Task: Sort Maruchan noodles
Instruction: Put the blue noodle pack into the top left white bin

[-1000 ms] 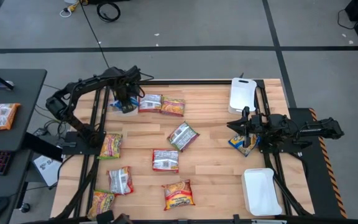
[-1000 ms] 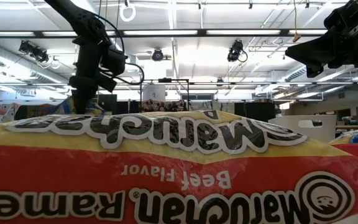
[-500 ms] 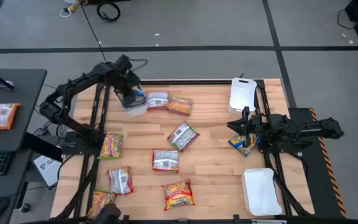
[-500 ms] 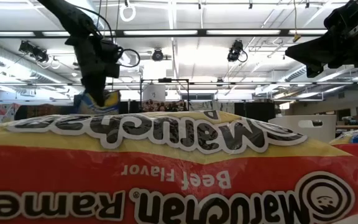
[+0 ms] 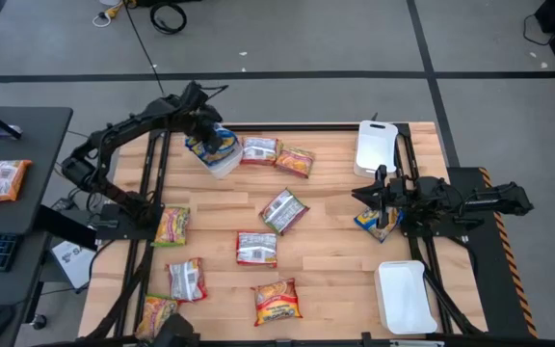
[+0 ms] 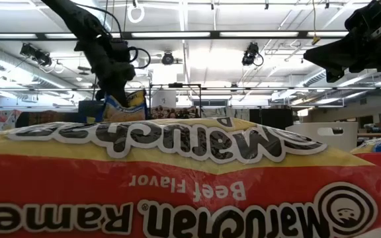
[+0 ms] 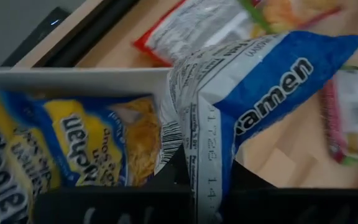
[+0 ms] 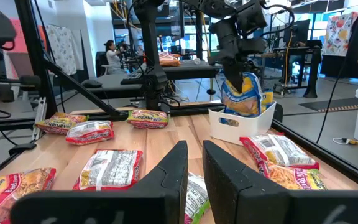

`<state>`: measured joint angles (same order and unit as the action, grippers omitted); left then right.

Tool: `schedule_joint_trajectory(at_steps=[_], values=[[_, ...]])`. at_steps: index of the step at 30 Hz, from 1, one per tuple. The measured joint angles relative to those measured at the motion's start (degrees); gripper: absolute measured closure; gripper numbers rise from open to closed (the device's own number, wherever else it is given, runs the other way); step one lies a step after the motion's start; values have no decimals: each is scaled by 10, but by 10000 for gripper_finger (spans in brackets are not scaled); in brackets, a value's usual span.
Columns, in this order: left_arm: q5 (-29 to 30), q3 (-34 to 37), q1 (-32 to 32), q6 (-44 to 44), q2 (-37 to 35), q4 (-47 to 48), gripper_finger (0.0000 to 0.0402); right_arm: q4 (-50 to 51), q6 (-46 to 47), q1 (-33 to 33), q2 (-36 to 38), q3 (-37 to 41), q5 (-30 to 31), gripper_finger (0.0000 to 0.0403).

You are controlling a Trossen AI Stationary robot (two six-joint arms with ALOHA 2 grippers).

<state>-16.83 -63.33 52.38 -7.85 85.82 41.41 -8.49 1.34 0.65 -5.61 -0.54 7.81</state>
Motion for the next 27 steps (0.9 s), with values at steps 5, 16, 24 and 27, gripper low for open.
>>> schedule_joint_trajectory(at_steps=[5,16,24,27], values=[[96,0,-29,110,0,-4,390,0,0,0,0,0,0,347],[106,35,-44,270,0,-128,389,0,0,0,0,0,0,347],[116,222,-77,391,0,-410,389,0,0,0,0,0,0,347],[157,268,-98,434,0,-512,389,0,0,0,0,0,0,347]])
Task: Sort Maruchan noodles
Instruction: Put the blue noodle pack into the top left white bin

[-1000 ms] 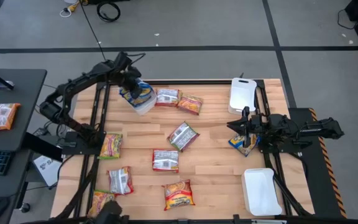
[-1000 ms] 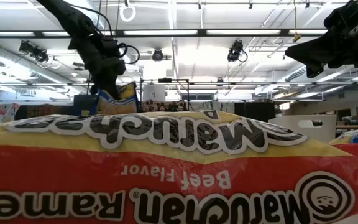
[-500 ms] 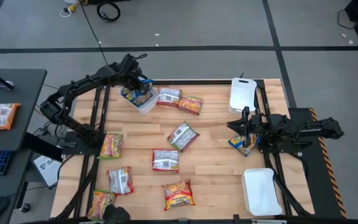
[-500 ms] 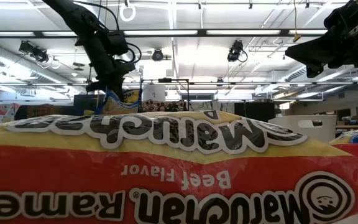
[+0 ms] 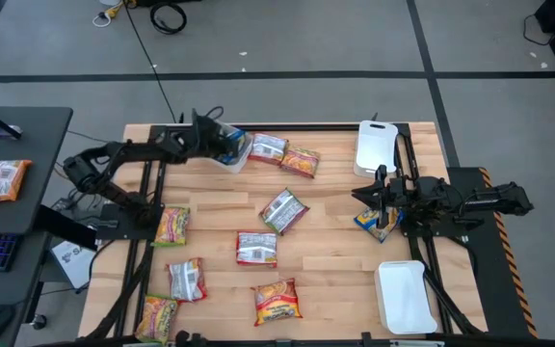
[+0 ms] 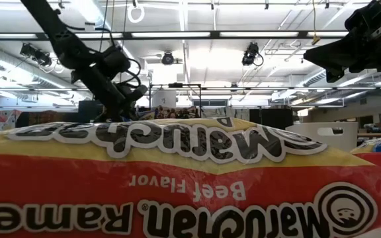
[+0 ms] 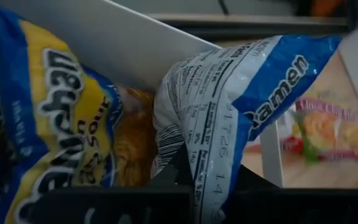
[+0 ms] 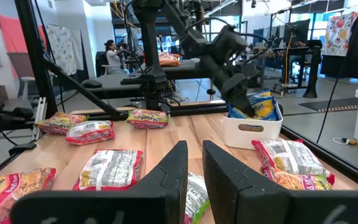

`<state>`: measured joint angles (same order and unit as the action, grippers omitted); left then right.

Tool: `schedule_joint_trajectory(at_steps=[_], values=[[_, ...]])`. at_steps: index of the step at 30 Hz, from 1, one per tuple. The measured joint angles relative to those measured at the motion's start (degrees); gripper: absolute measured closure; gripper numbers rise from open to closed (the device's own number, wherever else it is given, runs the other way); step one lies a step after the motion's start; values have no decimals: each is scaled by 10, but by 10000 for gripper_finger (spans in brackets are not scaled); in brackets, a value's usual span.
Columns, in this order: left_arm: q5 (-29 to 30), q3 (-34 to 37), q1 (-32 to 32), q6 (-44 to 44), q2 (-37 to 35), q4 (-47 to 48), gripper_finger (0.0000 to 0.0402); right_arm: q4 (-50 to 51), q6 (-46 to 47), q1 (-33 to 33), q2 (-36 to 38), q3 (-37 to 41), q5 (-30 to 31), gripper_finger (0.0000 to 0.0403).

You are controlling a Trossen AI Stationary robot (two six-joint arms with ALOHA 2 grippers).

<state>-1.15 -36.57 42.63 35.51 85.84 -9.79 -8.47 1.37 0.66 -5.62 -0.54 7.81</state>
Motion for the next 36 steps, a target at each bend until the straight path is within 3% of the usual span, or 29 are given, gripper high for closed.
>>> schedule_joint_trajectory(at_steps=[5,14,20,28,33,36], values=[[84,26,-27,11,0,-33,388,0,0,0,0,0,0,347],[77,26,-22,-61,-8,-3,350,0,0,0,0,0,0,347],[82,-31,-8,-133,-33,123,291,0,0,0,0,0,0,347],[194,-109,8,-178,-42,293,209,0,0,0,0,0,0,347],[189,-107,25,-171,-29,294,207,0,0,0,0,0,0,347],[157,-107,26,-166,-17,297,222,0,0,0,0,0,0,347]])
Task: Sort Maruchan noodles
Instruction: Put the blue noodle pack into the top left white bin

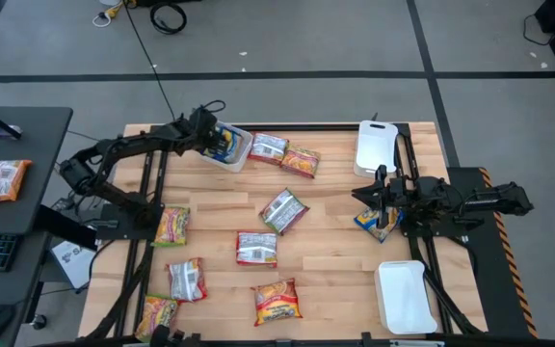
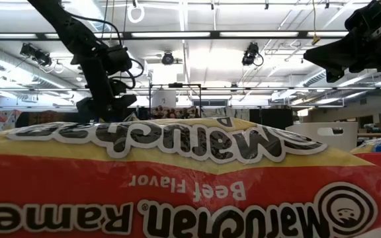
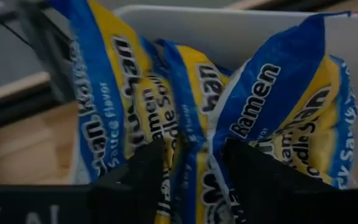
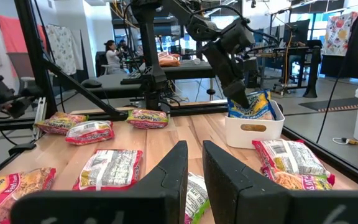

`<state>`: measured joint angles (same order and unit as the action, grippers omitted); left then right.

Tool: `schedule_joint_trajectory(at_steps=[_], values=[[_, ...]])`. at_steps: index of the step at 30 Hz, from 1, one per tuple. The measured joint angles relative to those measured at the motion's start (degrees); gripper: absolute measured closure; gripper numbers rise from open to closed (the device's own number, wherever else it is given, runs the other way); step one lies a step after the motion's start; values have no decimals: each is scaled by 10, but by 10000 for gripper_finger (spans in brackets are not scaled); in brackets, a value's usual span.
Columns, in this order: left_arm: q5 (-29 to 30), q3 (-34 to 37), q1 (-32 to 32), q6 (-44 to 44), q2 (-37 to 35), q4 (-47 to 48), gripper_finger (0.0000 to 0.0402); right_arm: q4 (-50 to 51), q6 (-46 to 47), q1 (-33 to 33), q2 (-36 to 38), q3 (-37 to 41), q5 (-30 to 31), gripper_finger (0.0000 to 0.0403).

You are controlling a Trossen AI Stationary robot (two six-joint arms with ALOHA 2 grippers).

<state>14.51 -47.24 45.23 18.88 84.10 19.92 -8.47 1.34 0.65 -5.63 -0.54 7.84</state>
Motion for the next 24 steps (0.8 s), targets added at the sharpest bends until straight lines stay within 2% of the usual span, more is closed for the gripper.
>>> schedule_joint_trajectory(at_steps=[3,10,13,17,24], values=[[-27,0,-4,4,4,4,237,0,0,0,0,0,0,347],[-19,0,-15,-13,6,28,278,0,0,0,0,0,0,347],[-12,0,-15,-20,6,28,314,0,0,0,0,0,0,347],[1,0,-15,-43,6,25,385,0,0,0,0,0,0,347],[72,-29,-35,-80,3,58,396,0,0,0,0,0,0,347]])
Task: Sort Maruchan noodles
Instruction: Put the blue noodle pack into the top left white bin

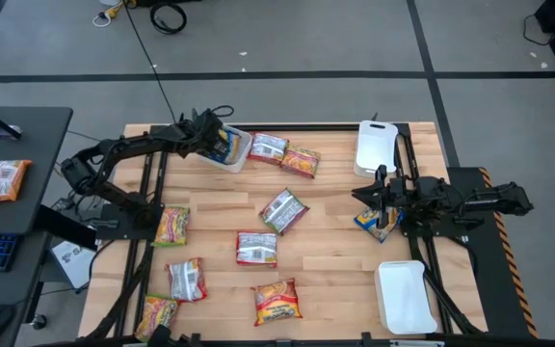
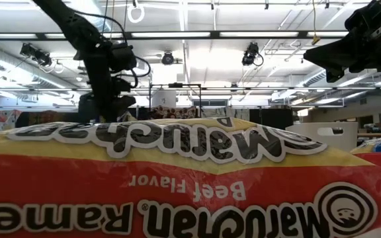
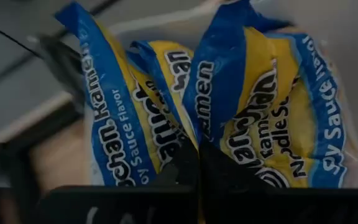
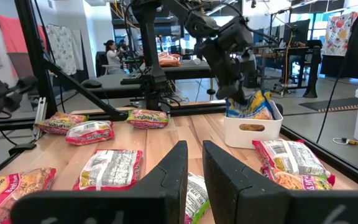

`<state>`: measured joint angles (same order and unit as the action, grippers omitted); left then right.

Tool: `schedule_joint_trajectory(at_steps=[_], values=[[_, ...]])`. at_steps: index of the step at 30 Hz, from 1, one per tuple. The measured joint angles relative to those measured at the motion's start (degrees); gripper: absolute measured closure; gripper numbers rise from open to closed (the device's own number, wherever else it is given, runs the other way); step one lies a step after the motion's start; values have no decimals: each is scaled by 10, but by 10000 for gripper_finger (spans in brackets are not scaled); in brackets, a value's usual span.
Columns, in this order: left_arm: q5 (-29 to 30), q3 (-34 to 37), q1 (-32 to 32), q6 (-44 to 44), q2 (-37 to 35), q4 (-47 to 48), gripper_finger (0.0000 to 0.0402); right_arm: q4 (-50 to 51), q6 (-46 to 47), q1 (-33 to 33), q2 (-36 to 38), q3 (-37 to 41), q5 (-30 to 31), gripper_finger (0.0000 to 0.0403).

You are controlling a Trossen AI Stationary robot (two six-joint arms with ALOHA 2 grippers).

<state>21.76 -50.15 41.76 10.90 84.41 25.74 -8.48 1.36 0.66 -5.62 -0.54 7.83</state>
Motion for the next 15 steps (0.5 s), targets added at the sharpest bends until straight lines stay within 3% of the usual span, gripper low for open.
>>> schedule_joint_trajectory(at_steps=[7,15], values=[[126,-44,-22,-51,-1,60,398,0,0,0,0,0,0,347],[135,2,-29,-18,-1,54,395,0,0,0,0,0,0,347]])
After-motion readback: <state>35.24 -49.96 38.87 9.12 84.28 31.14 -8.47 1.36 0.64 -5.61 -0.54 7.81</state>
